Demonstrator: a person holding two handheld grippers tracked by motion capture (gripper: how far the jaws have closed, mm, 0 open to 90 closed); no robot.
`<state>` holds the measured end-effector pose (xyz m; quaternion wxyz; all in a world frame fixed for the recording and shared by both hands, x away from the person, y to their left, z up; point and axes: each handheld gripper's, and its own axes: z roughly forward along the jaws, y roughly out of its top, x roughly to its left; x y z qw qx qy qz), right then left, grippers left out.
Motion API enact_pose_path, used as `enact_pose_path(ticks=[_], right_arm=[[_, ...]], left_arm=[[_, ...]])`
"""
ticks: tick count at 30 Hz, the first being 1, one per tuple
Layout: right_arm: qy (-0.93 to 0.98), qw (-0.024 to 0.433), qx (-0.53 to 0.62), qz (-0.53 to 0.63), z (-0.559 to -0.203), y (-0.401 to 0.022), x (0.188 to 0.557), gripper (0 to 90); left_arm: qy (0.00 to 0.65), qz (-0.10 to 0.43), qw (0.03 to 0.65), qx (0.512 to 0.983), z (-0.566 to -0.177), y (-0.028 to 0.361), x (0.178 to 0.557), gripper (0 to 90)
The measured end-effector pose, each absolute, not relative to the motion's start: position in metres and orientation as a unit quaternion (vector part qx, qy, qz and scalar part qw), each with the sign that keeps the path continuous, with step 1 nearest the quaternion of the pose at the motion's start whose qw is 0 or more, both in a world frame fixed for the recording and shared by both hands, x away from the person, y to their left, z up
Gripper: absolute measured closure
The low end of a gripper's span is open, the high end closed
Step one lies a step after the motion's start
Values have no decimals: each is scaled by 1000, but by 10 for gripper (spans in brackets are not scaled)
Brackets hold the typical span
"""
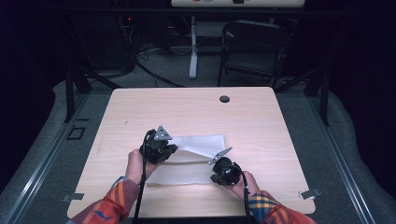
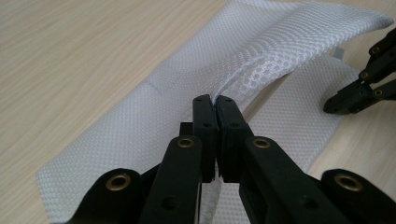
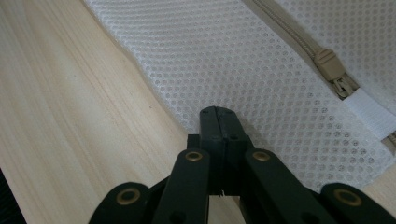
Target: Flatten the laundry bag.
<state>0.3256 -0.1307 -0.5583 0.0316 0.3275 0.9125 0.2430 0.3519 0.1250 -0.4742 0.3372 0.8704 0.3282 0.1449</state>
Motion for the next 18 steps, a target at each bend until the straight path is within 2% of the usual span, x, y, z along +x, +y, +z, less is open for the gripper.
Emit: enact_pose_path(ticks=[18], right_arm=[[918, 24, 318, 236, -557, -130, 322, 900]], left_arm=[[353, 164, 329, 860, -457, 123, 373, 878]])
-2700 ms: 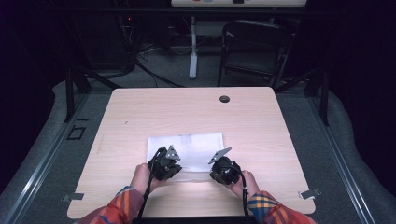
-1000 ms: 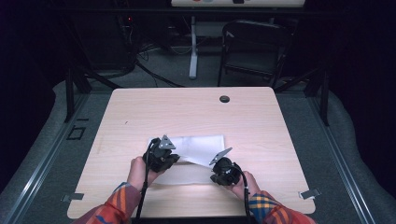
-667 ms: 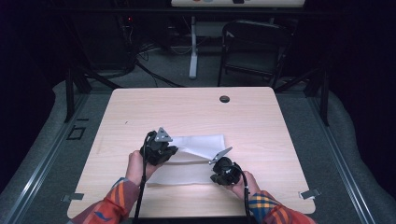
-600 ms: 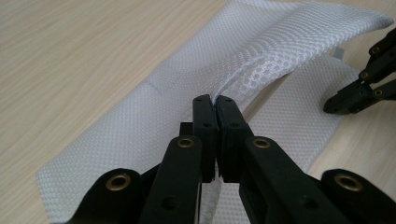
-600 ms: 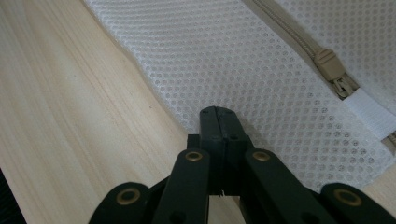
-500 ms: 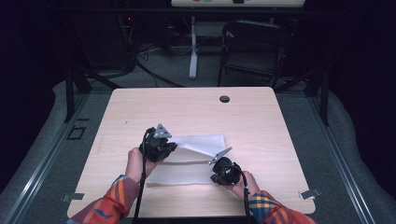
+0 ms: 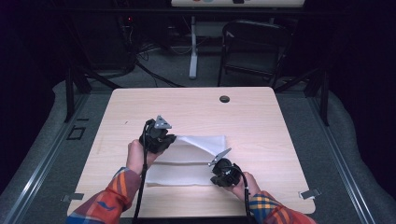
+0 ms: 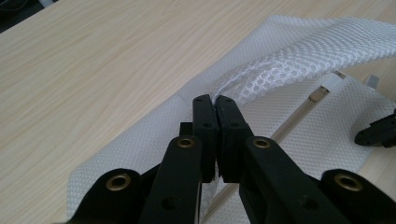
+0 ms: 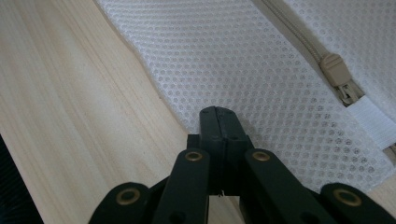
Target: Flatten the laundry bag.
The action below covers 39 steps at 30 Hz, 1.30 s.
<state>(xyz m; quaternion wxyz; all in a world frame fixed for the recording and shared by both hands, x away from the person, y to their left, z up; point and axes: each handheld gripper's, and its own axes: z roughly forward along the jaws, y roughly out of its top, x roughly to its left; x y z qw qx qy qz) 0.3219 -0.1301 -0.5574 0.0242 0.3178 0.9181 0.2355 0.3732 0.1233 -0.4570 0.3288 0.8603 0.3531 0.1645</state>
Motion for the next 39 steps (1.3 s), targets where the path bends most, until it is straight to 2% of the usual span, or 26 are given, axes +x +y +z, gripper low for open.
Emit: enact_pose_path(ticks=[18, 39], right_arm=[[922, 25, 306, 234, -557, -132, 320, 900], [926, 0, 298, 231, -557, -137, 312, 900]], left_arm=[[368, 186, 316, 854, -444, 123, 399, 878], [388, 222, 315, 837, -443, 121, 432, 876]])
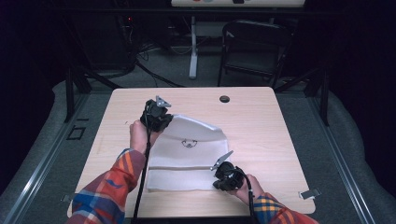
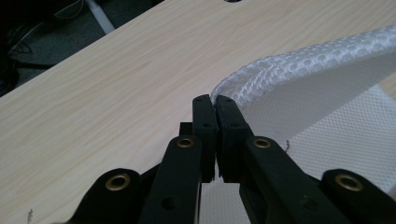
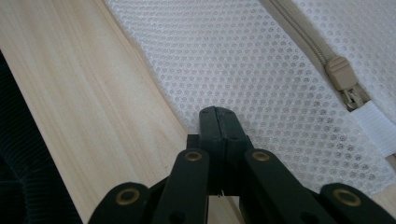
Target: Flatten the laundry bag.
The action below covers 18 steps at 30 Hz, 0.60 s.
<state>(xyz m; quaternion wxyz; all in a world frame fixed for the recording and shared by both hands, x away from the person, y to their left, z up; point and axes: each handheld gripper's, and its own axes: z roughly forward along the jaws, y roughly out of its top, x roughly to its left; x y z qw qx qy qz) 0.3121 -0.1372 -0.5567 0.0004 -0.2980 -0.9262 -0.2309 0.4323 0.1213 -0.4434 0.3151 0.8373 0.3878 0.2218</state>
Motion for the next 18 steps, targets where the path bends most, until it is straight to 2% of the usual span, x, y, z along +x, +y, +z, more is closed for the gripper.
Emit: enact_pose_path(ticks=[18], right_arm=[[-924, 7, -304, -231, -556, -137, 310, 900]], left_arm=[[410, 241, 298, 827, -463, 101, 467, 866]])
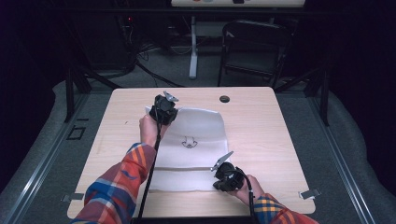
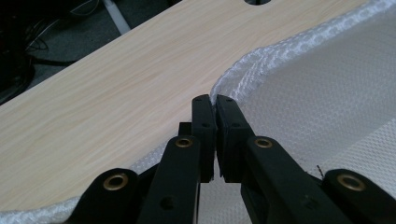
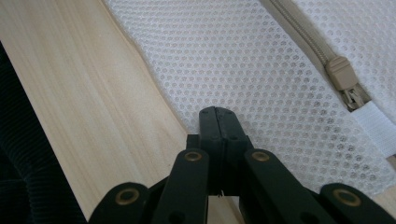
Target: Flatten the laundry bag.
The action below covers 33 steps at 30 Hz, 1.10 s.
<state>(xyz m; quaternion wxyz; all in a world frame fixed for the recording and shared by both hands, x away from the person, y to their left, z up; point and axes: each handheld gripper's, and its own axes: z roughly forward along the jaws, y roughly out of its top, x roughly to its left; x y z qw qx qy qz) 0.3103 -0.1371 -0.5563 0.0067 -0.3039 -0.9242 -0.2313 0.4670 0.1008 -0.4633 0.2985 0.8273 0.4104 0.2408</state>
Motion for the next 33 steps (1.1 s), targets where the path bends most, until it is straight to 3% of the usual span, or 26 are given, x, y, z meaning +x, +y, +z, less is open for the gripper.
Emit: enact_pose_path(ticks=[8, 15, 22, 33], right_arm=[[-925, 2, -305, -229, -556, -137, 310, 900], [-924, 1, -305, -232, -556, -137, 310, 900], [-926, 3, -301, -226, -556, -138, 311, 900], [-925, 11, -305, -226, -556, -138, 310, 900]], left_arm=[[421, 232, 296, 825, -474, 97, 474, 789], [431, 245, 295, 817, -476, 95, 475, 407], [427, 247, 294, 819, -475, 92, 474, 166], [418, 206, 314, 827, -473, 94, 462, 118]])
